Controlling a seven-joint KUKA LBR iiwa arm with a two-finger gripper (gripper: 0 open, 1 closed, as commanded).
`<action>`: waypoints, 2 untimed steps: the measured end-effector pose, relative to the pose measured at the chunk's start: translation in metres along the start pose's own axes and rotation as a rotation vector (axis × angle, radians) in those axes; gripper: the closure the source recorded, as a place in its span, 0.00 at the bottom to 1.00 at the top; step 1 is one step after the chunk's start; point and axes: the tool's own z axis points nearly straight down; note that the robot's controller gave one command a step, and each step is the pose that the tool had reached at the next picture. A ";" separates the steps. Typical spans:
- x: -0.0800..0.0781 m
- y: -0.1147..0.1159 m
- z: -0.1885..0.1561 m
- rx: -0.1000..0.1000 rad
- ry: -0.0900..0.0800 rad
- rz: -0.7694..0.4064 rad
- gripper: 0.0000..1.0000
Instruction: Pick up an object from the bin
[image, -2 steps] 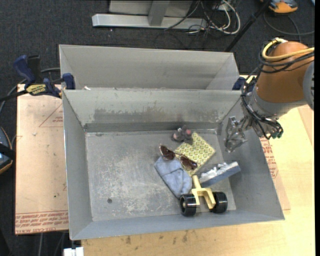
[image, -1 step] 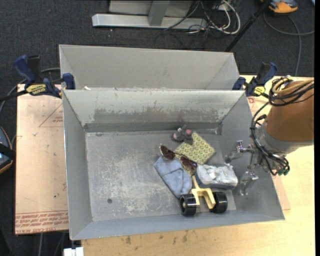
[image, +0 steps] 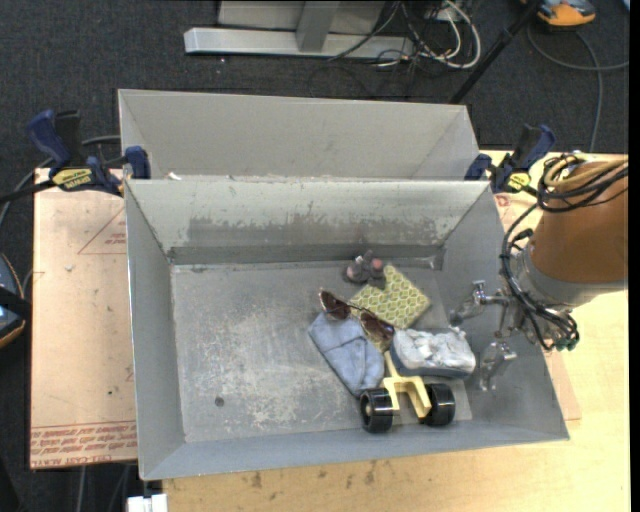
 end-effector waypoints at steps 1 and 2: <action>-0.013 0.025 0.027 0.007 -0.007 -0.153 0.00; -0.005 0.037 0.068 -0.002 -0.009 -0.360 0.00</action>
Offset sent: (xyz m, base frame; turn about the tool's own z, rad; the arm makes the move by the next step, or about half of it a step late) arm -0.0050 0.0310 -0.0704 -0.3567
